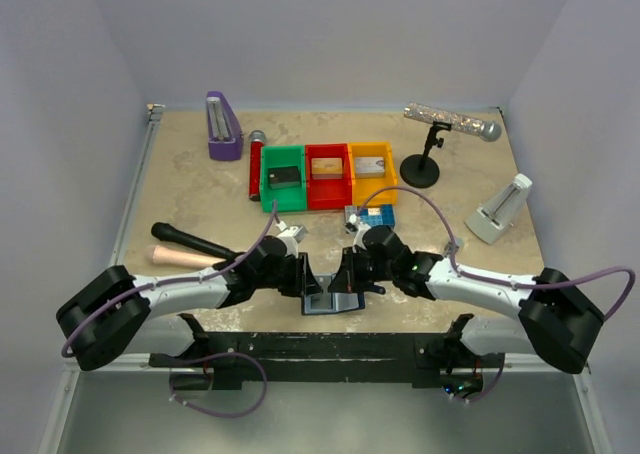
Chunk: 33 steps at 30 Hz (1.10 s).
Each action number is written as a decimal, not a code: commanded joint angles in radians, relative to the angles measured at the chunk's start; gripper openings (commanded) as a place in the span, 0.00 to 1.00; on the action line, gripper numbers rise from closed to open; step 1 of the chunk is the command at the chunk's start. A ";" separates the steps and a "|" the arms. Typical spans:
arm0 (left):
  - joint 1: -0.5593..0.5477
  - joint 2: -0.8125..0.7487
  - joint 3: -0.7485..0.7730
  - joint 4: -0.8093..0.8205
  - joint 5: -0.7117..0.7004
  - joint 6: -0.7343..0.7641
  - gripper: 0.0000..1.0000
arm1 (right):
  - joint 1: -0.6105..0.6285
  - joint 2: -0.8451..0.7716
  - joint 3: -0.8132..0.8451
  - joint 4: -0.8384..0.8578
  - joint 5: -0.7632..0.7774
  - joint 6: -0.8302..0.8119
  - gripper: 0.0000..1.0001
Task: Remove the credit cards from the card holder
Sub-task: Remove the credit card from the card holder.
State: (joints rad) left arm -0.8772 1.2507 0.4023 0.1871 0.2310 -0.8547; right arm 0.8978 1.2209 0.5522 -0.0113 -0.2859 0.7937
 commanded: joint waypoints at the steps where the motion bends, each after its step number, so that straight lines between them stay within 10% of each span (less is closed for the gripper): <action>1: 0.004 0.038 -0.014 0.069 0.001 -0.010 0.33 | -0.046 0.043 -0.057 0.155 -0.071 0.048 0.00; 33: 0.004 -0.072 -0.031 -0.011 -0.050 -0.012 0.32 | -0.112 0.157 -0.190 0.369 -0.116 0.098 0.21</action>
State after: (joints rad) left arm -0.8772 1.2228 0.3439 0.2192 0.2077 -0.8791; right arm 0.7906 1.4063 0.3679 0.3294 -0.3893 0.8917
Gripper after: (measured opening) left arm 0.319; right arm 0.176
